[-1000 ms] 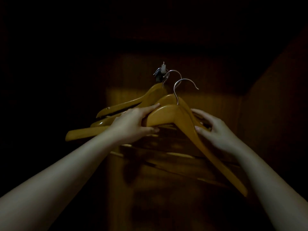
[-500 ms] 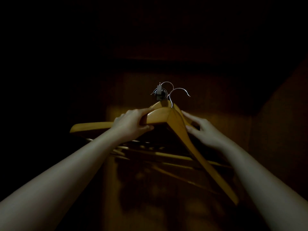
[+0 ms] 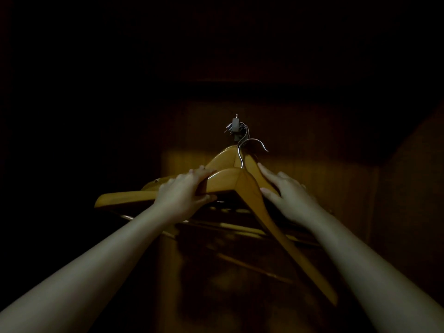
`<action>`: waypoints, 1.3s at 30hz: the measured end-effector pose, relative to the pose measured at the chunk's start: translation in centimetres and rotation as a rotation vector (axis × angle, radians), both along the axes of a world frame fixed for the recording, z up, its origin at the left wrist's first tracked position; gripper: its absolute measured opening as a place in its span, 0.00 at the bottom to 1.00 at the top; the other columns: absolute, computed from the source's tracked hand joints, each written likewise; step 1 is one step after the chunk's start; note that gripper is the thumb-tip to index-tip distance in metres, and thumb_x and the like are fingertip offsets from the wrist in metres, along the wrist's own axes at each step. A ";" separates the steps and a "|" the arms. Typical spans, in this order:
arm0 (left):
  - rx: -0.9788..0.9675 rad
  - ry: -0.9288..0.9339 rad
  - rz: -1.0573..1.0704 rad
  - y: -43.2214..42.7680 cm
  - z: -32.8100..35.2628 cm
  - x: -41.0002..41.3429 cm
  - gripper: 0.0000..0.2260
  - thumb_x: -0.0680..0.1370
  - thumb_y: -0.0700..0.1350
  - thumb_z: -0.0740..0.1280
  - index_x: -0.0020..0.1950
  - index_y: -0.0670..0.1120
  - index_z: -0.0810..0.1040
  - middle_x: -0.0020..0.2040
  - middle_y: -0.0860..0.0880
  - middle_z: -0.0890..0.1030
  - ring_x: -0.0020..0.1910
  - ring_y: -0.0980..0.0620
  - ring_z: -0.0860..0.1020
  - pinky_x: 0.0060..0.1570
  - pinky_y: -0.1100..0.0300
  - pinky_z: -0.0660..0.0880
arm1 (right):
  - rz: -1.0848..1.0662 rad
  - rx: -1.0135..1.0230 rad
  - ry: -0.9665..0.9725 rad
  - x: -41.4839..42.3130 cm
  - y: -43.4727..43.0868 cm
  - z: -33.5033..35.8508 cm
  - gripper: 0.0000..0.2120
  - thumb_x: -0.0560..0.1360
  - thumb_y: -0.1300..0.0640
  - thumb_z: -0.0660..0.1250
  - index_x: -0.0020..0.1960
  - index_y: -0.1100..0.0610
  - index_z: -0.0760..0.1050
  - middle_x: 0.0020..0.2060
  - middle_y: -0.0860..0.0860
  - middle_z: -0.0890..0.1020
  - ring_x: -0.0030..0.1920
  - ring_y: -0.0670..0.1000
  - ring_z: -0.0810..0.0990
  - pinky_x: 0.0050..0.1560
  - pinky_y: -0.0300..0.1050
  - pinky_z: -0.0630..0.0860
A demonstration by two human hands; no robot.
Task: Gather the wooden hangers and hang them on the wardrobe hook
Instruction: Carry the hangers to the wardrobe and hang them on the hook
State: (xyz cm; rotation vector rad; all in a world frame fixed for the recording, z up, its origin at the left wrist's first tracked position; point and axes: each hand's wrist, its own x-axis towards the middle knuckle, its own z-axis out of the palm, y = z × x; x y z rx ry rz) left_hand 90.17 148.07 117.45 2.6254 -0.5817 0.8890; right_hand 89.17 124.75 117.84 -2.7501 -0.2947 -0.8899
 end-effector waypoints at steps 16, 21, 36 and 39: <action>-0.118 -0.044 -0.062 3.3 -2.7 -4.5 0.28 0.75 0.54 0.65 0.72 0.60 0.58 0.66 0.53 0.73 0.63 0.50 0.73 0.57 0.51 0.72 | 0.027 0.197 -0.172 -7.3 5.3 -3.3 0.27 0.77 0.40 0.51 0.73 0.49 0.61 0.66 0.49 0.70 0.66 0.51 0.66 0.63 0.47 0.65; -0.115 0.043 -0.058 6.6 -6.0 -8.6 0.28 0.76 0.55 0.64 0.73 0.60 0.56 0.67 0.53 0.72 0.65 0.50 0.71 0.58 0.53 0.70 | 0.019 0.200 0.039 -12.6 10.5 -7.5 0.33 0.74 0.39 0.60 0.75 0.43 0.50 0.71 0.43 0.62 0.70 0.49 0.64 0.66 0.52 0.67; 0.083 0.766 -0.371 20.3 -23.0 -17.8 0.27 0.75 0.58 0.64 0.71 0.64 0.57 0.50 0.62 0.76 0.48 0.61 0.77 0.51 0.63 0.74 | 0.009 0.522 0.294 -23.4 19.1 -26.6 0.31 0.76 0.53 0.65 0.74 0.49 0.56 0.66 0.47 0.70 0.66 0.48 0.69 0.63 0.40 0.65; 0.040 0.869 -0.422 22.5 -26.6 -19.4 0.13 0.75 0.55 0.65 0.60 0.59 0.72 0.42 0.50 0.80 0.39 0.55 0.78 0.42 0.61 0.75 | 0.000 0.574 0.366 -25.3 19.8 -29.9 0.31 0.75 0.54 0.66 0.74 0.49 0.57 0.67 0.48 0.69 0.64 0.45 0.68 0.65 0.42 0.64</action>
